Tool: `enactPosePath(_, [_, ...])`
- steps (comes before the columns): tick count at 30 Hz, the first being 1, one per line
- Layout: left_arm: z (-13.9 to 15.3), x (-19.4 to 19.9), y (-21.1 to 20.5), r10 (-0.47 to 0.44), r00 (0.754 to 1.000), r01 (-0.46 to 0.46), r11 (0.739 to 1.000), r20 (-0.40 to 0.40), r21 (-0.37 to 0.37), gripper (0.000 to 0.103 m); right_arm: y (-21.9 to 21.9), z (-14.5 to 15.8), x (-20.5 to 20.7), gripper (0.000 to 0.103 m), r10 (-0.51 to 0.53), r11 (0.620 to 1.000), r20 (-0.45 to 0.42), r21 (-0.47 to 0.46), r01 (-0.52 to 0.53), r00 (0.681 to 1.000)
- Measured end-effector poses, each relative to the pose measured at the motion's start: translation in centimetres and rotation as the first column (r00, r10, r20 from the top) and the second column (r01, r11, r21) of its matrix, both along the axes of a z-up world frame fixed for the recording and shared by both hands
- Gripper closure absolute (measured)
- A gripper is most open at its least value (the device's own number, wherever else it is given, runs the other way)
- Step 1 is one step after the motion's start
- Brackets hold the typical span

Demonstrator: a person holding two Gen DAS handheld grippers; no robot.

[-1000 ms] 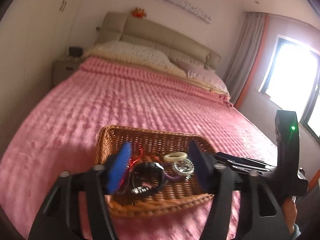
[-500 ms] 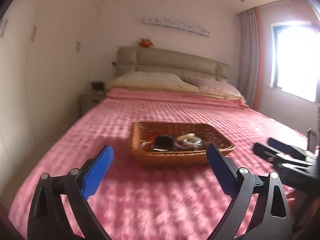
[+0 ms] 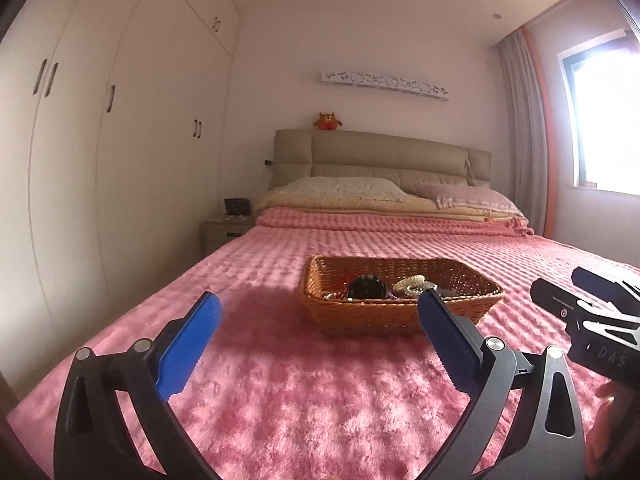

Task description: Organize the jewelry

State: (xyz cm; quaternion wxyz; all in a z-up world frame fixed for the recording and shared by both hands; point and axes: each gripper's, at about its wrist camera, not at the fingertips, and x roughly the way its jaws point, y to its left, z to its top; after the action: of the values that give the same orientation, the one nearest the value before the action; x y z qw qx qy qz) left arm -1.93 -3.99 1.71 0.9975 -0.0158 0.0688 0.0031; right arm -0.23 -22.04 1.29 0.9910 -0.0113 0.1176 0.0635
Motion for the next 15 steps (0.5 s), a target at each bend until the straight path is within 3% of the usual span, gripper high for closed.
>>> enactPosePath(15, [-0.3,0.2,0.1,0.008,0.999,-0.008,1.0,-0.037,0.0,0.008,0.5,-1.1,1.3,0.019,-0.032,0.999,-0.049,-0.03,0.031,0.998])
